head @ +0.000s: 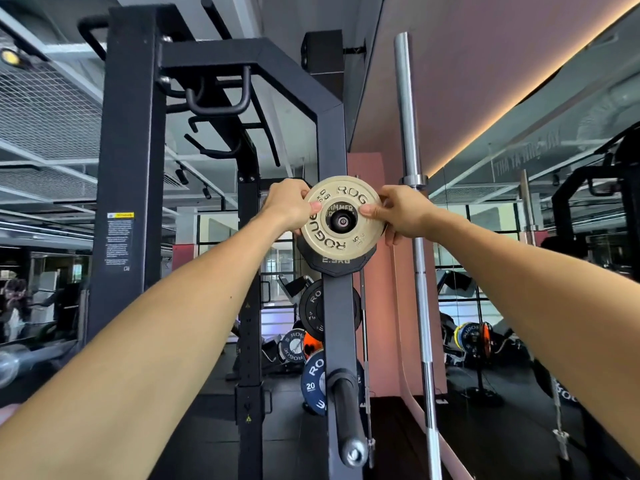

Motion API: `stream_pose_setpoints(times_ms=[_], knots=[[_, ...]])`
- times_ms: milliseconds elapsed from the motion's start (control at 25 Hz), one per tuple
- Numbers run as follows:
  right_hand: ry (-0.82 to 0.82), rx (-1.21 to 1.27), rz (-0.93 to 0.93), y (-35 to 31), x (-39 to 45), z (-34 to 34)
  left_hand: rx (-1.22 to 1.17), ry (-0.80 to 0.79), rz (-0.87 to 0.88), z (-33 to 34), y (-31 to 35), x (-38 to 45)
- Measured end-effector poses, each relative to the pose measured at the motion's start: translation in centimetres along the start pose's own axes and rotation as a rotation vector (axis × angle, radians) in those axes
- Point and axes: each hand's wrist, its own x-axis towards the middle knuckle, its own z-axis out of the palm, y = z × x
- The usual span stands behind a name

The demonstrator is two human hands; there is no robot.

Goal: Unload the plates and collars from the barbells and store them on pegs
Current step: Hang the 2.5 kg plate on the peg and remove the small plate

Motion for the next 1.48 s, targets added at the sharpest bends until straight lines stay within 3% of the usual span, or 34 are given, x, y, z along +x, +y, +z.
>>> stream_pose_setpoints(times_ms=[520,760,1040,1280,1480], knots=[[0.010,-0.040,0.190,7.0,6.3,4.8,0.063,0.083,-0.076,7.2,-6.2,6.8],[0.085,-0.100,0.250,9.9,9.8,7.3,0.293,0.120,-0.122,10.3,-8.0,9.4],[0.119,-0.120,0.272,12.3,10.4,9.0,0.357,0.110,-0.009,12.2,-8.8,9.7],[0.172,-0.094,0.289,12.1,7.6,11.0,0.125,-0.017,0.007,10.8,-11.4,8.0],[-0.058,-0.230,0.176,9.7,3.6,13.6,0.374,-0.240,-0.105,7.2,-15.4,2.1]])
